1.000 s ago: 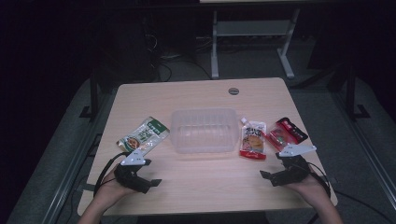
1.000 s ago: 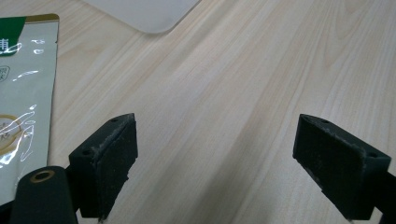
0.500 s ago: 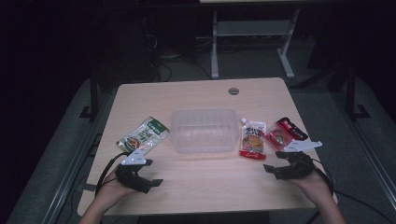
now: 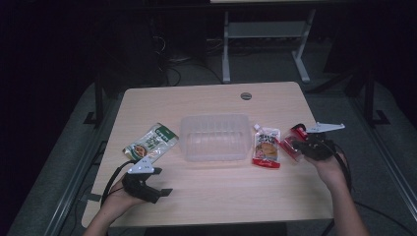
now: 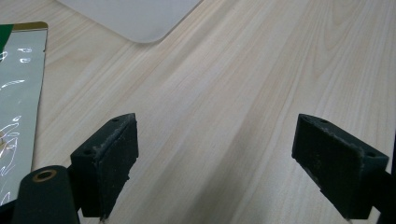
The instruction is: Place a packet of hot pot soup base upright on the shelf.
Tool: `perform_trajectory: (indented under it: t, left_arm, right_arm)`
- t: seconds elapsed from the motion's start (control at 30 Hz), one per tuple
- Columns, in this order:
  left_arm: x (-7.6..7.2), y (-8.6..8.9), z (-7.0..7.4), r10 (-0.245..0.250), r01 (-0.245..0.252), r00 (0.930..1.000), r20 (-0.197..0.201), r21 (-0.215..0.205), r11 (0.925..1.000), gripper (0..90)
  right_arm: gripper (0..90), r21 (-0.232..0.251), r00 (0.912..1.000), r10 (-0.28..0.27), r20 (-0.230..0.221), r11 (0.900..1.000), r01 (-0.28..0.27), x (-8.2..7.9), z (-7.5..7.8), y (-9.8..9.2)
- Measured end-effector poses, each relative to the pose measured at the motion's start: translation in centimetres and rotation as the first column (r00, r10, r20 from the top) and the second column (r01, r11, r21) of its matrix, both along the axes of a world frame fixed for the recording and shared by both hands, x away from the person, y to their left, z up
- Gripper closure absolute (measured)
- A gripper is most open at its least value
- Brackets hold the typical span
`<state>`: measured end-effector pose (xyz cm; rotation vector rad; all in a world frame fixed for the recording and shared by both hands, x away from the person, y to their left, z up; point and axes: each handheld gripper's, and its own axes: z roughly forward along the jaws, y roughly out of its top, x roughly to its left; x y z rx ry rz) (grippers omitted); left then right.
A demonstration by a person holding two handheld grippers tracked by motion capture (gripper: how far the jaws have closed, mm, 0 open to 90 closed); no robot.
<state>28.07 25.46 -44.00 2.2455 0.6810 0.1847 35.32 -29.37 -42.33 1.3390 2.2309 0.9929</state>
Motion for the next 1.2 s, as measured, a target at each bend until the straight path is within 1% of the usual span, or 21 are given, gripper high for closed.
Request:
perform_trajectory:
  t: [0.1,0.2,0.27,0.4,0.5,0.53,0.7,0.87,0.93,1.1,1.2]
  left_arm:
    - [0.1,0.0,0.0,0.001,-0.001,1.0000,-0.004,-0.005,1.0000,14.2]
    - [0.1,0.0,0.0,-0.003,0.003,1.0000,-0.004,-0.003,1.0000,14.2]
    - [0.0,-0.1,0.0,-0.005,0.005,1.0000,0.000,-0.003,1.0000,14.2]
    - [-0.1,-0.3,0.0,-0.007,0.007,1.0000,0.000,-0.003,1.0000,14.2]
    - [-0.1,-0.3,-0.1,-0.007,0.007,1.0000,-0.006,-0.001,1.0000,14.2]
    - [-0.1,-0.3,-0.1,-0.007,0.007,1.0000,-0.006,0.001,1.0000,14.3]
    - [-0.2,-0.3,-0.1,-0.011,0.011,0.9999,-0.008,0.004,0.9999,14.3]
    - [-0.3,-0.3,-0.1,-0.016,0.016,0.9998,-0.007,0.004,0.9999,14.4]
    - [-0.3,-0.3,-0.1,-0.017,0.018,0.9998,-0.007,0.005,0.9998,14.4]
    - [-0.4,-0.4,-0.2,-0.020,0.020,0.9997,-0.015,0.005,0.9998,14.5]
    - [-0.4,-0.4,-0.2,-0.020,0.020,0.9997,-0.016,0.004,0.9998,14.4]
  right_arm:
    - [89.8,-0.018,0.9995,-0.030,-0.005,0.999,0.030,1.3,-0.3,-0.6]
    - [89.8,-0.035,0.9988,-0.046,-0.014,0.998,0.045,2.3,-0.7,-0.9]
    - [89.8,-0.038,0.9988,-0.043,-0.021,0.998,0.043,2.9,-1.1,-1.0]
    - [89.8,-0.046,0.9985,-0.047,-0.028,0.998,0.046,3.6,-1.6,-0.9]
    - [89.8,-0.062,0.9975,-0.048,-0.051,0.997,0.045,3.9,-2.1,-0.7]
    - [89.8,-0.075,0.9974,-0.044,-0.058,0.996,0.039,3.9,-2.3,-0.6]
    - [89.9,-0.073,0.9970,-0.042,-0.065,0.997,0.037,3.9,-2.4,-0.7]
    - [90.0,-0.090,0.9966,-0.038,-0.073,0.995,0.031,3.6,-2.3,-0.6]
    - [90.0,-0.097,0.9969,-0.025,-0.074,0.995,0.018,3.4,-2.3,-0.6]
    - [90.0,-0.099,0.9960,-0.009,-0.089,0.995,0.000,2.7,-2.2,-0.7]
    - [90.0,-0.101,0.9949,-0.001,-0.101,0.995,-0.010,2.0,-2.0,-0.6]
